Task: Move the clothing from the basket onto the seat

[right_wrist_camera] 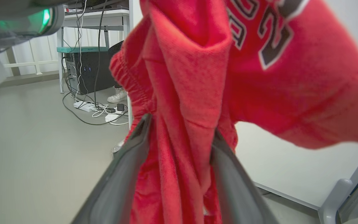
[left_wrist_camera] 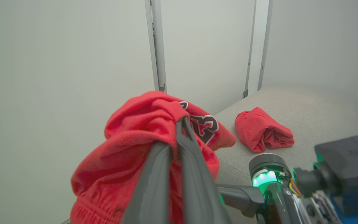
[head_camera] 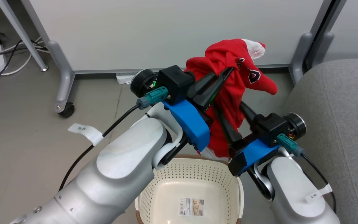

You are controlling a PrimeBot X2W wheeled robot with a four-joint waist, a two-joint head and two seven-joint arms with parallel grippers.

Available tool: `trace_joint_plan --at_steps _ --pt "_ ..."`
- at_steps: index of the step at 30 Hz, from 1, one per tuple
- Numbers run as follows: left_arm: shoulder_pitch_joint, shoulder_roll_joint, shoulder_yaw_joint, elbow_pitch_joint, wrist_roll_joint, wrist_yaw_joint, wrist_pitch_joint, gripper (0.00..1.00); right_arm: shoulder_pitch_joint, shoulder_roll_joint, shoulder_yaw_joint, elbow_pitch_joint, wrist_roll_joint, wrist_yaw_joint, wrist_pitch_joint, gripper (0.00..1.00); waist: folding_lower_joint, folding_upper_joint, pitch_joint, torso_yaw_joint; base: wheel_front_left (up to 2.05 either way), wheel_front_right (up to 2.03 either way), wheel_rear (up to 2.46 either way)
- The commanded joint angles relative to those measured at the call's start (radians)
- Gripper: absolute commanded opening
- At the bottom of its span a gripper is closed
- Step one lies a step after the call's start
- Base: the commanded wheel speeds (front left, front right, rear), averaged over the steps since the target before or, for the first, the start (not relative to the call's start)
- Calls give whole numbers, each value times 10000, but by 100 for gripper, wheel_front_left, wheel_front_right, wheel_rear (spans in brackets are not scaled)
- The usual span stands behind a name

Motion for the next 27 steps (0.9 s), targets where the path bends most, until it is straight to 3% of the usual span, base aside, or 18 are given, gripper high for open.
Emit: trace_joint_plan --at_steps 1,26,27 --pt "-99 3 13 -16 -9 -23 -68 0 -166 -12 27 40 10 5 -32 0 -1 0 -8 5 0 0 0" --pt "-187 120 -137 148 -15 60 -242 0 -165 -12 116 -35 437 5 -32 0 -1 0 49 -115 0 0 0" --pt "-192 118 -140 155 -5 79 -247 30 -171 -12 114 -51 444 5 -32 0 -1 0 49 -118 0 0 0"
